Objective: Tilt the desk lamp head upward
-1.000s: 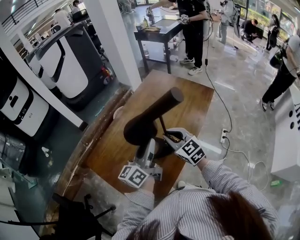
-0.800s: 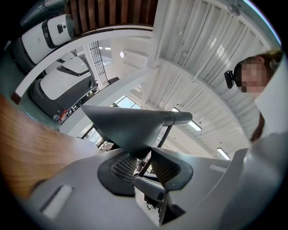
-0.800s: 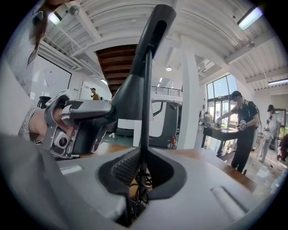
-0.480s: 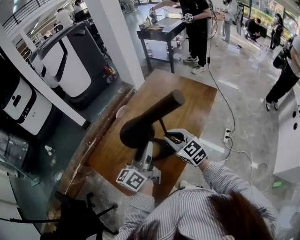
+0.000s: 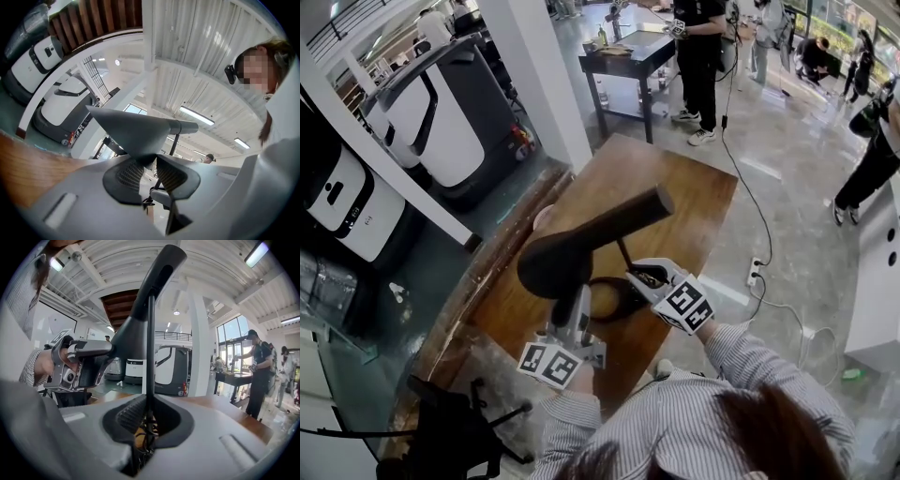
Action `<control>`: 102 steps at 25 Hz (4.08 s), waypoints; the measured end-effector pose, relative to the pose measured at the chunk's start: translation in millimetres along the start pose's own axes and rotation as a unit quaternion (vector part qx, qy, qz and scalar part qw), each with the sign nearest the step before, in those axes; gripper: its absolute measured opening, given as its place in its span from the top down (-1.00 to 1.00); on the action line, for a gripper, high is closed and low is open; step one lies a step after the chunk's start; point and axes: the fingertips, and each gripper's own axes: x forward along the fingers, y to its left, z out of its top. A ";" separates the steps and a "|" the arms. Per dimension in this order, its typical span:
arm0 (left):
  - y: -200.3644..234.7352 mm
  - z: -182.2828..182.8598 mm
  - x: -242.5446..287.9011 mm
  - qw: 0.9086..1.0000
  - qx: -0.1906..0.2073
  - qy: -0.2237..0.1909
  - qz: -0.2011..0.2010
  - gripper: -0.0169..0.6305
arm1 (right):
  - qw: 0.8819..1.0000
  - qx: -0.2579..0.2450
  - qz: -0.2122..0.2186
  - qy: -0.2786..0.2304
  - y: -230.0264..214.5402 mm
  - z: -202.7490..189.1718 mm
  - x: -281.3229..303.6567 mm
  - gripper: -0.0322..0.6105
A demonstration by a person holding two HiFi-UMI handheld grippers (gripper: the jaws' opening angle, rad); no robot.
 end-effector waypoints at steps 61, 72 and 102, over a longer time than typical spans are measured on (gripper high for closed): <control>-96.8 184.7 -8.0 0.959 0.275 -0.051 -0.054 0.70 | 0.998 0.021 -0.063 -0.013 -1.3 0.7 1.2 0.79; -107.3 192.8 -3.8 0.959 0.267 -0.065 -0.072 0.71 | 0.996 0.033 -0.086 -0.015 1.2 -1.2 -0.2 0.79; -57.4 100.2 -35.4 0.979 0.197 -0.044 -0.015 0.48 | 0.993 0.024 -0.059 -0.099 27.8 38.8 -62.4 0.76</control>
